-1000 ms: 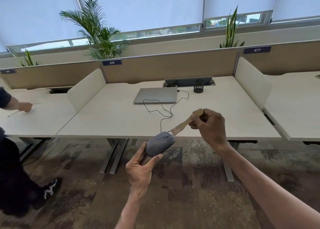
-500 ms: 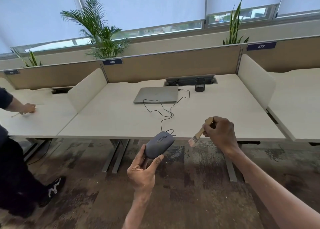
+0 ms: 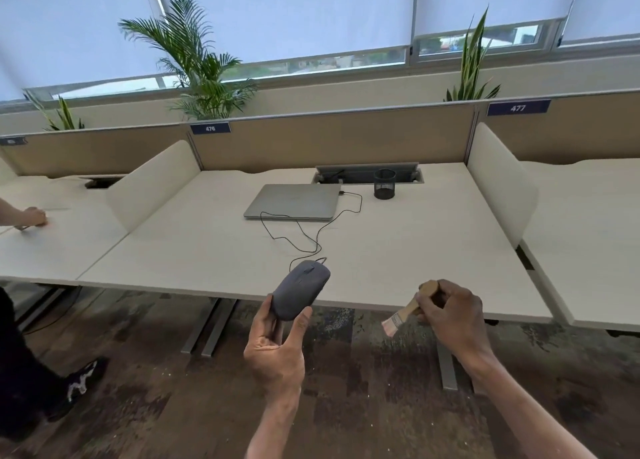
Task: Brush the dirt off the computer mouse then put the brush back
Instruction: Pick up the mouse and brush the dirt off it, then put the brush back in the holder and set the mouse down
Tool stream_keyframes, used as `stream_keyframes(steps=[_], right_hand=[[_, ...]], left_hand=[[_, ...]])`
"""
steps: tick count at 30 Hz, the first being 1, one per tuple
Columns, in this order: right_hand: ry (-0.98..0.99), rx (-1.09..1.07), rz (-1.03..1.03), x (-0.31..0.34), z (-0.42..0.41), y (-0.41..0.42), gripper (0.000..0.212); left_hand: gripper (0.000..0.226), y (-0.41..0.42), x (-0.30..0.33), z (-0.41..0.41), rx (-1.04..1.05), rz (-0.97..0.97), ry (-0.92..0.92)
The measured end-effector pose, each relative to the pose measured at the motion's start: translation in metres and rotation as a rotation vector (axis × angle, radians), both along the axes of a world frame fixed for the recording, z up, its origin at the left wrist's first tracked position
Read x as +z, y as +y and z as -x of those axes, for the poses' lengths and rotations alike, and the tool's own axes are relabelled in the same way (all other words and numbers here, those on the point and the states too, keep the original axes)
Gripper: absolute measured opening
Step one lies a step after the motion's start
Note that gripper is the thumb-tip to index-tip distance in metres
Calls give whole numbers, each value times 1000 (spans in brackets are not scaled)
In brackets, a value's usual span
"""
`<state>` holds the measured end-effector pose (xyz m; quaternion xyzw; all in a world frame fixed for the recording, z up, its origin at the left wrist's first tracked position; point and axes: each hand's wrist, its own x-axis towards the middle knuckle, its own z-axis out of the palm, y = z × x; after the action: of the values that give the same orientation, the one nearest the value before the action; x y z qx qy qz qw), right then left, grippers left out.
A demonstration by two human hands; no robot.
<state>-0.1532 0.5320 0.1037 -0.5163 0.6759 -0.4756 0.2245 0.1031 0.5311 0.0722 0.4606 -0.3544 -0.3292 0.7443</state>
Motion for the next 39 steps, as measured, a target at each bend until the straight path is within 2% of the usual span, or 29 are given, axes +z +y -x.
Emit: stream_keyframes(steps=[5,10,14,20,27,39], right_hand=[[41,33,21,5,27,-15,3],[-11,37,47,13,40,-48,6],[-5,27,70,20,46,-85,8],[111,5,131,33,53,-156,3],[161,30,116,39,50,-244,5],[274,32,169,41,47,-350,12]], left_hand=[[60,-30,5,42,27,-4,28],[68,-67,2,73,33,-64,-68],[62,-106,-4,87,45,-110,-115],[60,-172,-7,92,9,-133,-161],[72,-240,-12,85,-52,-150,-159],[64,-312,-27,91,-101,-175,-165]])
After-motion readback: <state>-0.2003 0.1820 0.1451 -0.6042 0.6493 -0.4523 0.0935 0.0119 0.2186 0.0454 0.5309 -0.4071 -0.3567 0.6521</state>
